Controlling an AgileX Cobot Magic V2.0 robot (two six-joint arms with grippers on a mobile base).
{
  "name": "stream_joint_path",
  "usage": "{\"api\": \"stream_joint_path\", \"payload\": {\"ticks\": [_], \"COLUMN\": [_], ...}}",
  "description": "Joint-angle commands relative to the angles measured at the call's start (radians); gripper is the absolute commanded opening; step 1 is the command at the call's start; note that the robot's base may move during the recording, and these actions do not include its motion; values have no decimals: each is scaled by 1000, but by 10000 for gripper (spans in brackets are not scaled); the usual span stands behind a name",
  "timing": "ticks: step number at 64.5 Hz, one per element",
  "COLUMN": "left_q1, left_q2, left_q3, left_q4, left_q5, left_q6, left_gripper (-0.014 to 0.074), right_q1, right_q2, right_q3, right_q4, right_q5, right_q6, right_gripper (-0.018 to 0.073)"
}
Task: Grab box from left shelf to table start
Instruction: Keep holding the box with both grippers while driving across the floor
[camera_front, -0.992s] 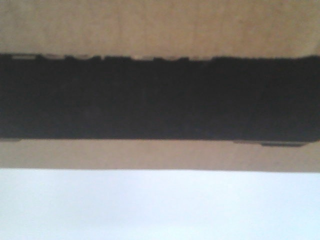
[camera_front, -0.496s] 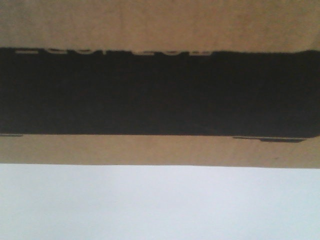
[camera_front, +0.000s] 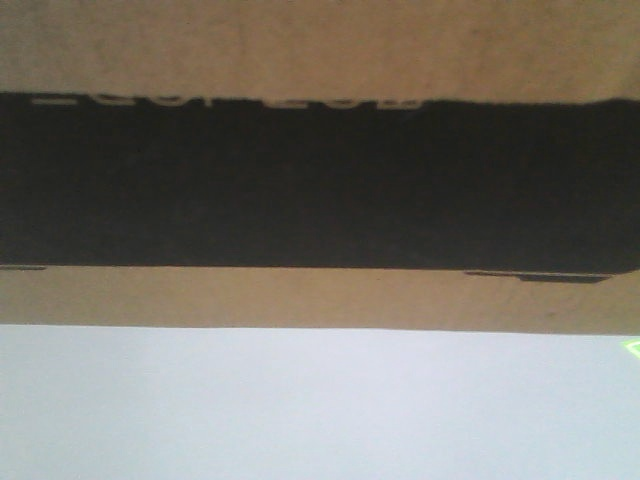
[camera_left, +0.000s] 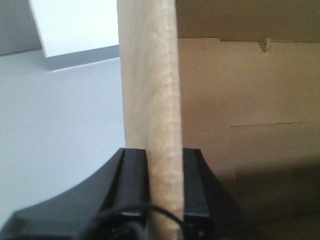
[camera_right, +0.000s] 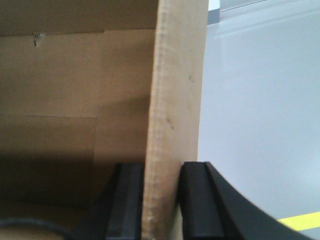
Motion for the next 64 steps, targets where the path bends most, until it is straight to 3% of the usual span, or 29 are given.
{"api": "stream_joint_path", "payload": {"ticks": [1, 64], "left_q1": [-2, -2], "left_q2": [-3, 1], "left_q3": [-41, -41], "left_q4": [-52, -54], "left_q5": [-192, -202], "left_q6": [9, 9], "left_gripper": [-104, -104], "right_q1": [-14, -14], "right_q2": [13, 13], "right_q3": [-27, -27], "right_q4": [-127, -125], "right_q5": [-115, -115], "right_q6": [-4, -4], "right_gripper": [57, 57]}}
